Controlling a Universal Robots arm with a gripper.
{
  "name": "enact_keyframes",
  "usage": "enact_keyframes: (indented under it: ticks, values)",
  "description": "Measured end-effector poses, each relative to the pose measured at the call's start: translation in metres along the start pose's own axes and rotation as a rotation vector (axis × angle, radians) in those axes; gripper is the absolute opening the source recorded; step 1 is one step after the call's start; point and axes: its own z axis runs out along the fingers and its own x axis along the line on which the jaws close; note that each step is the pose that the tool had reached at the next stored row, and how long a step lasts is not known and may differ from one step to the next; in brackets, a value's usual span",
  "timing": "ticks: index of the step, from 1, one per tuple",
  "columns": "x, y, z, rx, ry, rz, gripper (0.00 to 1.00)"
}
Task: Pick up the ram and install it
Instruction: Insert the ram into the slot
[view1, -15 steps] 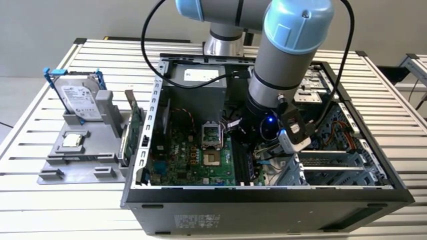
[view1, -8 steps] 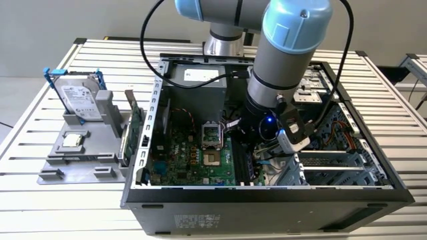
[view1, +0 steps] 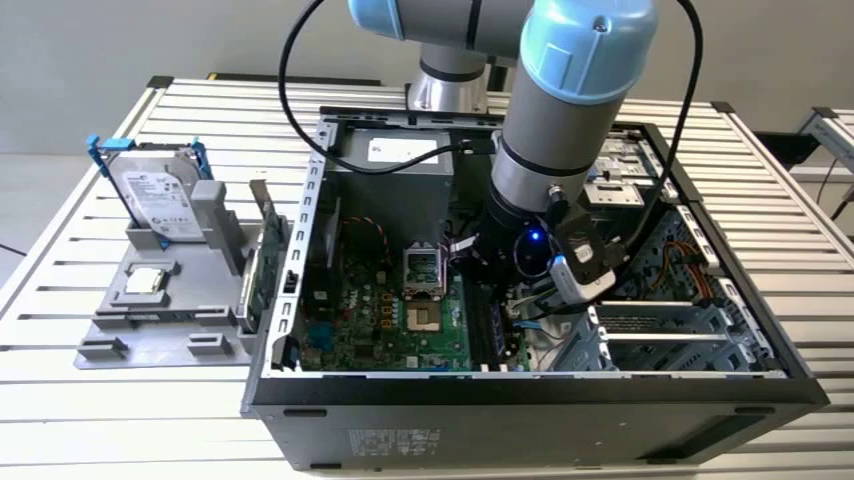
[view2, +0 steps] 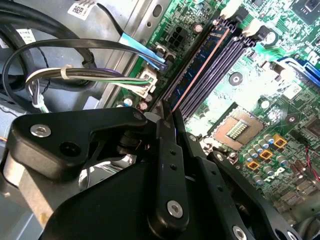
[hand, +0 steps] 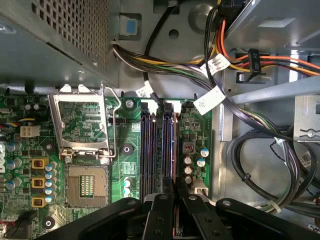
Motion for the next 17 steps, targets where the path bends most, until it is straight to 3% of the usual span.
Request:
enact_keyframes:
  ticks: [17]
  values:
    - [-0.0014,-0.0015,0.0000,0.0001,0.0000,0.001,0.00]
